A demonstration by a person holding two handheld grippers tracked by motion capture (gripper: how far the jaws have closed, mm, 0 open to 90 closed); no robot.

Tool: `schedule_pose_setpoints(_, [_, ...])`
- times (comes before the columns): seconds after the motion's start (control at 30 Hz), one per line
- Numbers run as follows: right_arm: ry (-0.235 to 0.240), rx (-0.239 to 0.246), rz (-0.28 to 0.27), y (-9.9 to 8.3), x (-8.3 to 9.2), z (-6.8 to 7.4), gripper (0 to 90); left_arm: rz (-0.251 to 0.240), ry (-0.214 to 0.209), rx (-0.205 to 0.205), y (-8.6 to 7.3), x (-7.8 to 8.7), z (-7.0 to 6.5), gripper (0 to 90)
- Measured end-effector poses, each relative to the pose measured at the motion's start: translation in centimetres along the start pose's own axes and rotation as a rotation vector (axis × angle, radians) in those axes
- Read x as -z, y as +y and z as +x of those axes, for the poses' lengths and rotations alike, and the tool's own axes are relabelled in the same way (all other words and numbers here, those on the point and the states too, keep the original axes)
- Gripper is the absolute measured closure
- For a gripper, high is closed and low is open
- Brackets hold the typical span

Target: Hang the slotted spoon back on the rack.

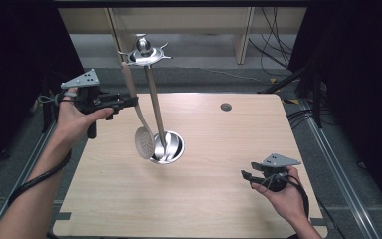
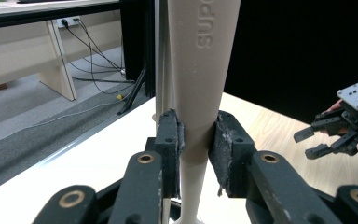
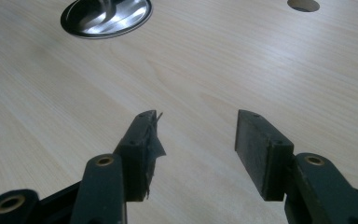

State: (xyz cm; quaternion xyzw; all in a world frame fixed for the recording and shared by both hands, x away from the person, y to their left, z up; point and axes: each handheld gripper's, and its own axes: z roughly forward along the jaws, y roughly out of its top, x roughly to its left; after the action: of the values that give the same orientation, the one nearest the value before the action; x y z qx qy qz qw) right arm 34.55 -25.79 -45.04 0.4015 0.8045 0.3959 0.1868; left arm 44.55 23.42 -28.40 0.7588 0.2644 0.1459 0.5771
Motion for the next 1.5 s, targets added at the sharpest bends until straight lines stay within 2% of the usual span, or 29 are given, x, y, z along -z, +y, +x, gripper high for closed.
schedule_pose_setpoints(0.2, [-0.006,0.003,-0.008,0.0,-0.1,0.0,49.4,-0.013,0.008,0.018,-0.2,0.1,-0.1,71.7])
schedule_pose_setpoints(0.3, [0.004,-0.005,-0.002,0.0,0.0,0.0,49.4,-0.041,0.008,0.033,-0.4,0.3,-0.2,68.2])
schedule_pose_setpoints(0.37, [0.014,-0.014,0.005,0.0,0.0,0.1,49.4,-0.053,0.024,0.035,-0.6,0.5,-0.3,62.5])
schedule_pose_setpoints(0.47, [-0.006,0.007,-0.002,0.0,0.0,0.0,49.4,-0.076,0.052,0.026,-1.2,1.0,-0.4,51.9])
schedule_pose_setpoints(0.57, [-0.008,0.007,-0.004,0.0,0.1,0.0,49.4,-0.097,0.099,0.032,-2.3,1.8,-0.6,44.2])
schedule_pose_setpoints(0.7, [-0.006,0.005,-0.005,0.0,0.0,0.0,49.4,-0.094,0.174,0.024,-4.1,2.8,-0.9,35.5])
schedule_pose_setpoints(0.73, [0.002,-0.023,0.002,0.0,0.0,0.2,49.4,-0.097,0.19,0.027,-4.5,3.0,-1.0,34.2])
schedule_pose_setpoints(0.8, [-0.008,0.006,-0.003,0.0,0.0,0.0,49.4,-0.104,0.218,0.034,-5.4,3.4,-1.3,32.2])
schedule_pose_setpoints(0.87, [-0.009,0.006,-0.003,0.0,0.0,0.0,49.4,-0.105,0.245,0.051,-6.3,3.8,-1.6,31.3])
schedule_pose_setpoints(1.0, [-0.007,0.002,-0.003,0.0,0.0,0.0,49.4,-0.086,0.286,0.063,-8.5,4.2,-2.5,30.4])
schedule_pose_setpoints(1.1, [-0.007,0.001,-0.002,0.0,0.0,0.0,49.4,-0.073,0.299,0.078,-10.5,4.3,-3.0,30.0])
schedule_pose_setpoints(1.23, [-0.007,0.004,-0.012,0.0,-0.1,0.0,49.4,-0.017,0.329,0.103,-13.7,4.0,-3.7,30.1])
schedule_pose_setpoints(1.27, [0.005,-0.013,-0.005,0.0,-0.1,0.1,49.4,-0.003,0.337,0.11,-14.7,3.8,-3.9,30.2])
schedule_pose_setpoints(1.37, [0.011,-0.019,0.01,0.0,-0.1,0.2,49.4,0.035,0.359,0.145,-17.4,3.2,-4.2,30.6])
schedule_pose_setpoints(1.47, [-0.004,-0.006,-0.005,0.0,-0.1,0.1,49.3,0.07,0.392,0.164,-19.1,2.8,-4.5,30.9])
schedule_pose_setpoints(1.5, [0.013,-0.012,0.0,0.0,-0.1,0.1,49.4,0.079,0.4,0.175,-19.5,2.7,-4.7,30.9])
